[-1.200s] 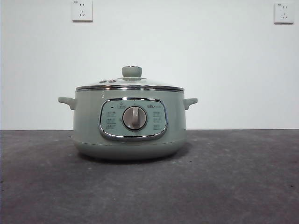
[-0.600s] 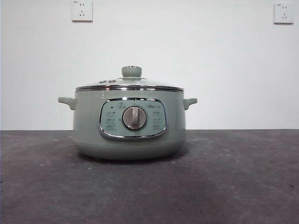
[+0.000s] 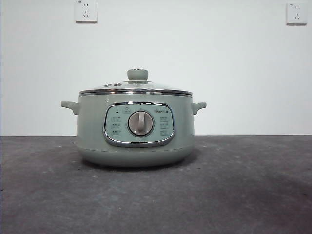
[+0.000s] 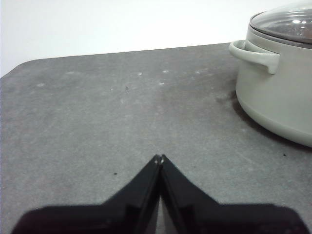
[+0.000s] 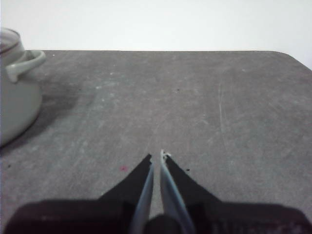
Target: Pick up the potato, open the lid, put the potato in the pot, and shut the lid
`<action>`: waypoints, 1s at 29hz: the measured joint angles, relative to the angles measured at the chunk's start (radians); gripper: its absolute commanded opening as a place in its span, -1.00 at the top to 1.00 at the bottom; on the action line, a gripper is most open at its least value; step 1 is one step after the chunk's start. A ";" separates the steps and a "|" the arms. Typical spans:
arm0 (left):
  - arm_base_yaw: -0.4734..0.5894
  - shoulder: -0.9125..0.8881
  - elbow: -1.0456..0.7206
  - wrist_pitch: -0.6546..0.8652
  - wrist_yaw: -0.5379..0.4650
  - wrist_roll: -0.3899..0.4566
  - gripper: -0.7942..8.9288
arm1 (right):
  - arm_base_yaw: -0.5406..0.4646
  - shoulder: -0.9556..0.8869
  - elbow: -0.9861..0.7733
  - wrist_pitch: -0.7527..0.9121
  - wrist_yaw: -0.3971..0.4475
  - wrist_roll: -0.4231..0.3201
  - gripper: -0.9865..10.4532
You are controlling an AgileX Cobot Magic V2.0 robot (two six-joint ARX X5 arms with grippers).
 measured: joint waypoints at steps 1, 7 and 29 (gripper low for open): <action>0.000 0.000 0.000 0.000 0.000 0.000 0.84 | 0.000 -0.013 -0.012 0.000 0.000 0.000 0.77; 0.000 0.000 0.000 0.000 0.000 0.000 0.84 | 0.000 -0.051 -0.069 0.013 0.000 -0.001 0.77; 0.000 0.000 0.000 0.000 0.000 0.000 0.84 | 0.000 -0.053 -0.069 0.013 0.011 -0.002 0.77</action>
